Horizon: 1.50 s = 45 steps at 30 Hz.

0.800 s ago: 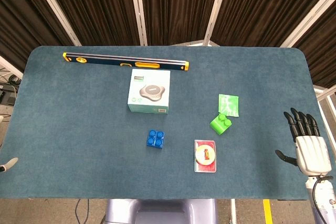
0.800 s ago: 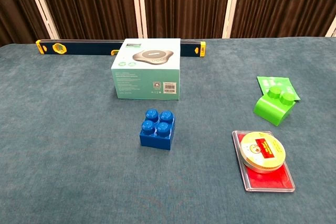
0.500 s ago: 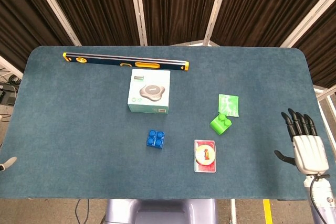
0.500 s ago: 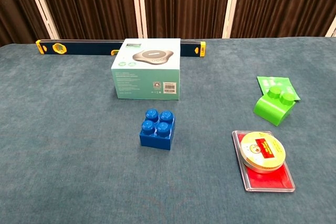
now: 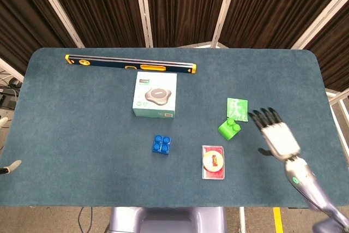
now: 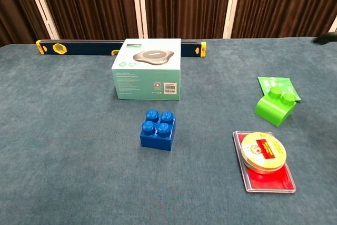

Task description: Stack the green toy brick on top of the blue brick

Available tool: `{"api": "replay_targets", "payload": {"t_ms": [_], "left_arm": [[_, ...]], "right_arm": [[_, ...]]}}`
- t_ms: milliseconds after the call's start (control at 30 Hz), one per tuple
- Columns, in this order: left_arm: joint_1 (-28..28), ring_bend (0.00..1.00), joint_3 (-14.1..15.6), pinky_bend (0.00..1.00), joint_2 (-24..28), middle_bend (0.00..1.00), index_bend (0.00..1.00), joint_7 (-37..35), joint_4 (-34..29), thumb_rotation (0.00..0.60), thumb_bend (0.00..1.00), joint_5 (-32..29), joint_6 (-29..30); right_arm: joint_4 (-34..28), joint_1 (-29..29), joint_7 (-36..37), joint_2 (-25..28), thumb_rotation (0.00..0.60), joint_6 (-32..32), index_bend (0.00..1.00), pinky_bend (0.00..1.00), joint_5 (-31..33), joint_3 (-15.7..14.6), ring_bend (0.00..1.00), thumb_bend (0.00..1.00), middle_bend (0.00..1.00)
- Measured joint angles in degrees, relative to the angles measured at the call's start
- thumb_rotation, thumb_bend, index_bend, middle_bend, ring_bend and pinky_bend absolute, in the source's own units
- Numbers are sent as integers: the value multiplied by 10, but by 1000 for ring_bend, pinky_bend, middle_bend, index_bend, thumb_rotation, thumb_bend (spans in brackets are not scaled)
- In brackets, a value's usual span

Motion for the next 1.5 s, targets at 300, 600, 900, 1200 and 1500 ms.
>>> {"api": "replay_targets", "payload": {"t_ms": [300,600,900,1200,1500], "left_arm": [[-9,0,-7,0,-17,0,0,33,10,600,0,-47,-32],[-16,0,-17,0,-29,0,0,44,28,600,0,-86,-60],[-21,0,-20,0,-34,0,0,53,34,600,0,-96,-73],[-28,0,-21,0,-38,0,0,68,27,600,0,-96,-81],[-35,0,-20,0,-40,0,0,78,24,600,0,-98,-92]], "right_arm": [[79,109,-36,-62,600,-114,111,184,-13,21,73,0,239],[170,176,-18,-111,600,-173,113,180,-71,-5,74,0,239],[215,192,-11,-123,600,-174,116,185,-109,-41,77,0,241],[264,192,12,-147,600,-154,226,414,-120,-54,255,0,381],[320,189,47,-172,600,-107,398,536,-145,-73,396,121,526]]}}
